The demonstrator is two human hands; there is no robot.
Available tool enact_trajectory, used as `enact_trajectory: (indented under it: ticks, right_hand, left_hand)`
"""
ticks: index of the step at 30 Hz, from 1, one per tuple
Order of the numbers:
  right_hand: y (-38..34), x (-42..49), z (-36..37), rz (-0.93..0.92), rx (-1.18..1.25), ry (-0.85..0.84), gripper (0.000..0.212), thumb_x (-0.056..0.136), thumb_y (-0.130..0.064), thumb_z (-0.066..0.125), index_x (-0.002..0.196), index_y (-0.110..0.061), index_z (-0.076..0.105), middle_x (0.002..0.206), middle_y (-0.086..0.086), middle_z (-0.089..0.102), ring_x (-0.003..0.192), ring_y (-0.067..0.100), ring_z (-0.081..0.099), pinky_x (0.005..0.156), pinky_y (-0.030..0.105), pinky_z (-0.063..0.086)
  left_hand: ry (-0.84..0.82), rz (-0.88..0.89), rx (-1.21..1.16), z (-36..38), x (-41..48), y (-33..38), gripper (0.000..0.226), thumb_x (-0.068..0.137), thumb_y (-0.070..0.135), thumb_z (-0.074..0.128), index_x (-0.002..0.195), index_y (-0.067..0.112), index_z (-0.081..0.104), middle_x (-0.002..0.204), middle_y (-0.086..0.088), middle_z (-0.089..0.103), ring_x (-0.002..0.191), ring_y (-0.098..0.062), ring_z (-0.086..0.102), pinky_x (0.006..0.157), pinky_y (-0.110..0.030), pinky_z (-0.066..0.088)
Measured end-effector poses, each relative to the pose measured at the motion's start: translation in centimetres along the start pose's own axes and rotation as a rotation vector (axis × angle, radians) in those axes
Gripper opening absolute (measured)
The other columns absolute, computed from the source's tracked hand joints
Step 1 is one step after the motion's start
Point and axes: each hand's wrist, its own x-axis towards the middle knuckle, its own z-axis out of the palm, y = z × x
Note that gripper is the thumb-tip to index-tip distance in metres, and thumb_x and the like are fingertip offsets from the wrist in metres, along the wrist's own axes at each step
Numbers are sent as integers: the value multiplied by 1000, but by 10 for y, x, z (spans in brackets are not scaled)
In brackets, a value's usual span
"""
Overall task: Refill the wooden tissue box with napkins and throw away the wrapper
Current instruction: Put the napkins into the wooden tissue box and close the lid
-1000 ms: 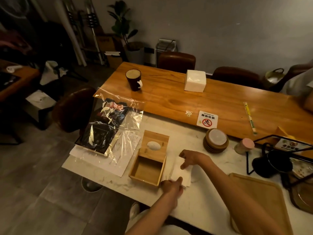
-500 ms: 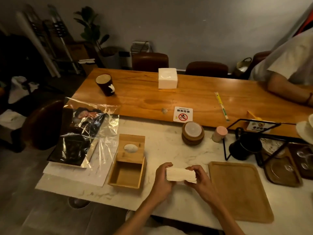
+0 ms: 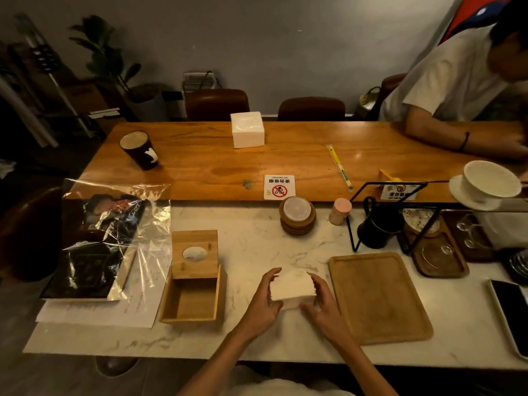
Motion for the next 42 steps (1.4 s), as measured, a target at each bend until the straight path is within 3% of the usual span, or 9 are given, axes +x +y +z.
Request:
enact_trajectory:
  ticks: [11,17,23,26,31,35,37,39,42]
  right_hand:
    - [7,0,-9,-47,-112,-93,62,83,3,71,131,-25,44,139,-4,47,130,4,45,110,22,40]
    - [6,0,1,-25,-154,-138,91,90,-14,68,154,-26,5,158,-20,13,143,-8,20,111,10,26]
    - [-1,-3,5,32,-118,-95,95,88,-16,64,154,-24,-5,162,-6,6,146,8,21,106,2,26]
    - [-4,-4,7,30,-114,-102,97,83,-23,61,154,-22,-6,163,-5,4,145,6,20,104,0,24]
    - [-6,-1,4,-11,-112,-147,108,89,-16,67,148,-28,-24,153,-23,-10,127,-32,18,96,-6,25]
    - [-22,-3,5,-27,-58,-160,119,82,-43,69,146,-30,-30,142,-36,-5,119,-40,14,91,-9,25]
    - [-28,-4,5,-36,-59,-167,117,82,-42,69,144,-36,-29,146,-34,-5,126,-34,15,98,-4,26]
    - [-28,-4,4,-67,-120,-200,110,90,-22,65,144,-34,-30,159,-18,-7,145,-7,12,117,18,24]
    - [-25,2,6,-273,-777,-140,107,91,-26,62,147,-22,-29,160,2,-27,148,22,-26,123,48,-4]
  left_hand:
    - [32,-1,-22,3,-13,-11,81,85,2,65,145,37,24,134,2,43,130,-7,43,112,-25,39]
    - [1,-15,-57,13,-13,-9,88,83,-4,57,150,31,14,149,6,34,138,3,34,111,-23,38]
    - [1,-28,-67,20,-15,-9,77,86,0,57,148,27,19,153,4,32,141,-5,33,108,-12,34]
    - [3,-46,-79,20,-16,-7,80,90,5,56,153,26,12,157,6,25,139,5,29,106,-7,32]
    - [-13,-65,-153,15,-15,1,82,93,14,62,154,23,8,160,5,20,146,-7,22,115,-18,28]
    - [-23,-92,-212,14,-12,6,84,94,17,63,155,20,6,161,5,16,148,-9,17,113,-15,28]
    - [-3,-91,-224,13,-11,8,84,94,16,63,155,21,5,161,5,15,147,-8,17,110,-11,26]
    - [-3,-98,-235,12,-10,7,86,88,15,61,154,24,6,162,4,16,146,-7,18,108,-10,28]
    - [-17,-96,-255,10,-11,6,87,86,0,53,153,28,7,162,1,15,144,-6,21,101,-6,37]
